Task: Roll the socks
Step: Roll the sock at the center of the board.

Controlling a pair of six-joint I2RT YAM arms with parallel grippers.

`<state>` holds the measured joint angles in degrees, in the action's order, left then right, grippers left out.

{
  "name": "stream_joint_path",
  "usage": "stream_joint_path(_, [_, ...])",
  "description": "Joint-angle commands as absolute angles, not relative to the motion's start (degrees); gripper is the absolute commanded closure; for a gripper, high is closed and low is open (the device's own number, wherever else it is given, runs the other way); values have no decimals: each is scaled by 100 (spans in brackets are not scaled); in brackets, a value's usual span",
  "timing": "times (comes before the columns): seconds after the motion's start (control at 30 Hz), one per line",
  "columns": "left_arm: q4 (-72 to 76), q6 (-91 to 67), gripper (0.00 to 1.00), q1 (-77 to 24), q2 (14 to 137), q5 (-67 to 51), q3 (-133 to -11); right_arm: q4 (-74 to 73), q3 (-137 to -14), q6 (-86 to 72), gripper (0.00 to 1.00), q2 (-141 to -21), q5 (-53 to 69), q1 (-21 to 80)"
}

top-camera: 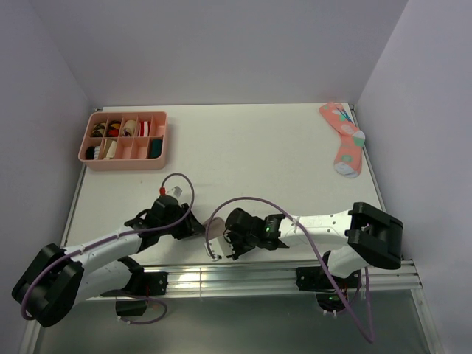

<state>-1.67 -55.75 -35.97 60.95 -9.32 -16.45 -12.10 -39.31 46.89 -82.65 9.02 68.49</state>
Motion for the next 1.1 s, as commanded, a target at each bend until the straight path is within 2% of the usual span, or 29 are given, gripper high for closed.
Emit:
stream_joint_path(0.0, [-606, -5247, 58, -3586, 6082, -598, -1854, -1617, -3990, 4579, 79, -8455, 826, 6873])
stream_joint_path(0.33, [508, -5150, 57, -3577, 6748, -1142, -1845, -1643, -4043, 4588, 79, -8517, 853, 6873])
stream_joint_path(0.5, [572, -5028, 58, -3577, 7127, -1125, -2021, -1652, -4043, 4588, 79, -8534, 861, 6864])
stream_joint_path(0.6, [518, -5001, 67, -3586, 7224, -1090, -2092, -1652, -4052, 4579, 79, -8534, 861, 6873])
stream_joint_path(0.73, [580, -4966, 88, -3586, 7435, -1177, -2144, -1565, -3982, 4597, 79, -8385, 861, 6882])
stream_joint_path(0.83, [712, -4896, 97, -3586, 7645, -1318, -2214, -1643, -3999, 4623, 79, -8192, 870, 6899])
stream_joint_path(1.07, [870, -4702, 100, -3577, 7928, -1503, -2548, -1889, -4096, 4632, 78, -7928, 923, 7163])
